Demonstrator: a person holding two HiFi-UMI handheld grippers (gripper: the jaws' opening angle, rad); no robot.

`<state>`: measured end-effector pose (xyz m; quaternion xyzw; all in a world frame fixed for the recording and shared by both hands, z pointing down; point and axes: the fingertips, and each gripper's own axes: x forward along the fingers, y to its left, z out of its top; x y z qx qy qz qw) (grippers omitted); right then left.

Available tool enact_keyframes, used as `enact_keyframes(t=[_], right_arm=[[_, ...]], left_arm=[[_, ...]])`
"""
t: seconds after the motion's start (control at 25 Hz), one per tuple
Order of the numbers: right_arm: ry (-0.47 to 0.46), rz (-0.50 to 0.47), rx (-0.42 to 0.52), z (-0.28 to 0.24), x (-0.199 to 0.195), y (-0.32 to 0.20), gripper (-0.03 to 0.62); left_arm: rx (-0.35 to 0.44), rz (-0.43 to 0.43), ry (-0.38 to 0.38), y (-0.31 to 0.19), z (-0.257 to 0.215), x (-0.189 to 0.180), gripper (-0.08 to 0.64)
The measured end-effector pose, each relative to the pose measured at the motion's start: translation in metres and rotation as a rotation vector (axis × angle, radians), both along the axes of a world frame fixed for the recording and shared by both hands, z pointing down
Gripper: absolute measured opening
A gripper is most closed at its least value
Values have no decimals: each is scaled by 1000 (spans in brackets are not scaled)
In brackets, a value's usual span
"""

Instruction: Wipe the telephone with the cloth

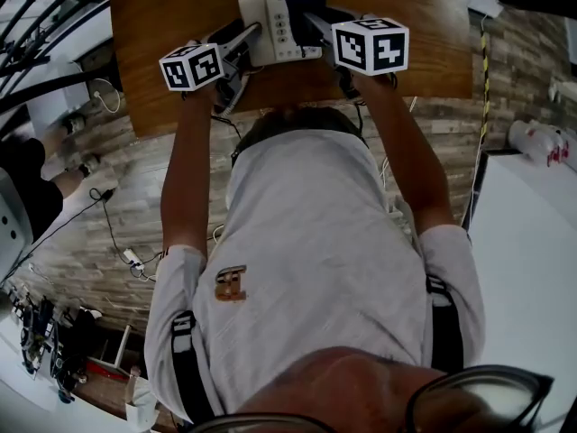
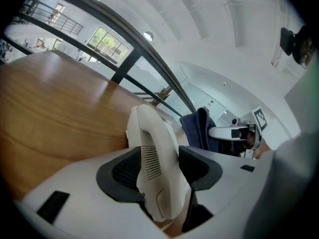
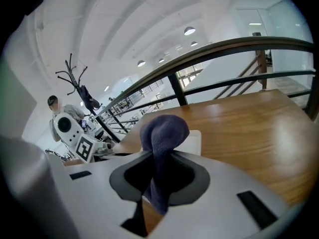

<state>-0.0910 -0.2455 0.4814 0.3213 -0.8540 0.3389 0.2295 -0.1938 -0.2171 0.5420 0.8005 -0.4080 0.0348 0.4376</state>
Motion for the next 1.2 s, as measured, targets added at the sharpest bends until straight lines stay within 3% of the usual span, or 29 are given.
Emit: enact_keyframes(t=[0.24,0.52,0.8,1.2], right_arm=[[-82,-33,-52,0,-43,22,79],[-42,-40,-107,34,-60,30,79],[67,-10,-84,58,-35,15,80],[136,83,-72,71,29,0,80]], left_arm=[[-3,9,8,1,0,1,250],[2,19,7,2,-3,2,250],[-1,17,6,1,-1,1,250],[-1,14,8,0,1,1,250]])
